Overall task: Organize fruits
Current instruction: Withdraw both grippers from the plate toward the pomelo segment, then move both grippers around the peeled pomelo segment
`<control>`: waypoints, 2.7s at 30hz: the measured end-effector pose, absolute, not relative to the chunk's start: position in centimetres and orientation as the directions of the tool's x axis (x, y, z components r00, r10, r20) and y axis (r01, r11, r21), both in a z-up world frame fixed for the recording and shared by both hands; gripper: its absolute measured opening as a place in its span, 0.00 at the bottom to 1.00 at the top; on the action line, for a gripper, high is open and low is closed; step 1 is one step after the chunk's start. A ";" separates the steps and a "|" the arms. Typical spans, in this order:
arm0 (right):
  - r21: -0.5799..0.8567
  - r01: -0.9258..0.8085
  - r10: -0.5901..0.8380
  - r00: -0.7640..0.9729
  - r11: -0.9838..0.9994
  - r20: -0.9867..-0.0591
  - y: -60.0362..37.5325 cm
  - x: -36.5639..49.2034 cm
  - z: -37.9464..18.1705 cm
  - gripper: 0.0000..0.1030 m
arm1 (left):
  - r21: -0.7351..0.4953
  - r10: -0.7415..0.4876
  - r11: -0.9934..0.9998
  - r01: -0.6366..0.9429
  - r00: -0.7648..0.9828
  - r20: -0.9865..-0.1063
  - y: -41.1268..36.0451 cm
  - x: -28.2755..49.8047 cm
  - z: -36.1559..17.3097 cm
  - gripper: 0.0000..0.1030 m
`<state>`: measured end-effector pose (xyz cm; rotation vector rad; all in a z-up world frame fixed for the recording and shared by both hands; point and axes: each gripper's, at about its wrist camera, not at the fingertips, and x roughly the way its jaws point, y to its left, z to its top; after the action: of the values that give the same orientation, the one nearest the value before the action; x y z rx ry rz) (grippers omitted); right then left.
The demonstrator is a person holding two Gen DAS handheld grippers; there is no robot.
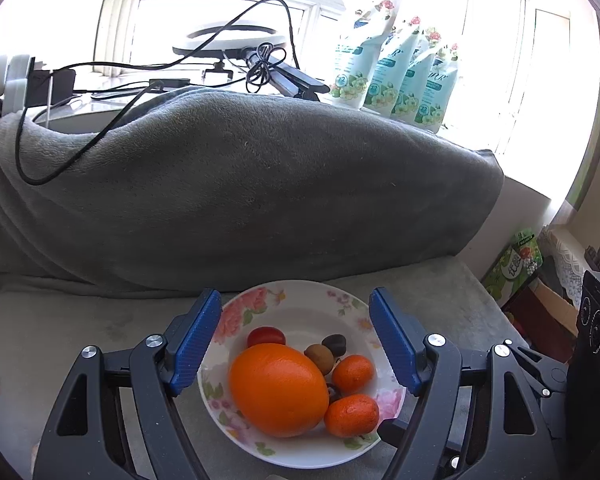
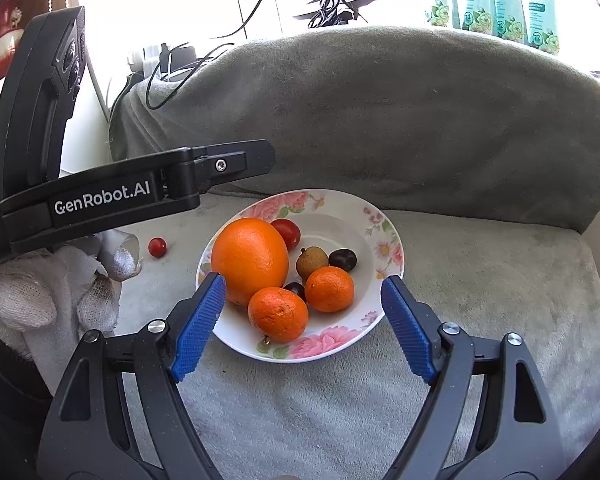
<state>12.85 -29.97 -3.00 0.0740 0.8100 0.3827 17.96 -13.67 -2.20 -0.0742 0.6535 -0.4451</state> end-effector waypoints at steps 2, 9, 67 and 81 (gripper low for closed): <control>0.220 -0.305 0.368 0.618 0.927 -0.695 -30.0 12.8 -3.0 0.80 | -0.206 -0.423 0.903 0.376 0.707 -0.567 -13.5 17.7 -2.0 0.74; 0.190 -0.305 0.345 0.615 0.933 -0.709 -29.5 12.5 -2.6 0.80 | -0.212 -0.427 0.903 0.375 0.713 -0.556 -12.5 16.9 -1.5 0.74; 0.438 -0.551 0.628 0.213 0.710 -0.749 -8.4 16.2 -6.8 0.72 | -0.184 -0.202 0.978 0.098 0.659 -0.725 6.9 7.1 -10.3 0.62; 0.433 -0.554 0.608 0.176 0.711 -0.774 -6.6 17.5 -9.3 0.56 | -0.145 -0.179 0.984 0.105 0.616 -0.767 6.6 8.4 -11.7 0.52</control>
<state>17.47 -6.55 -9.28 0.0564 1.1249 0.8239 8.44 6.63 -11.68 -0.0888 0.8926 -0.1637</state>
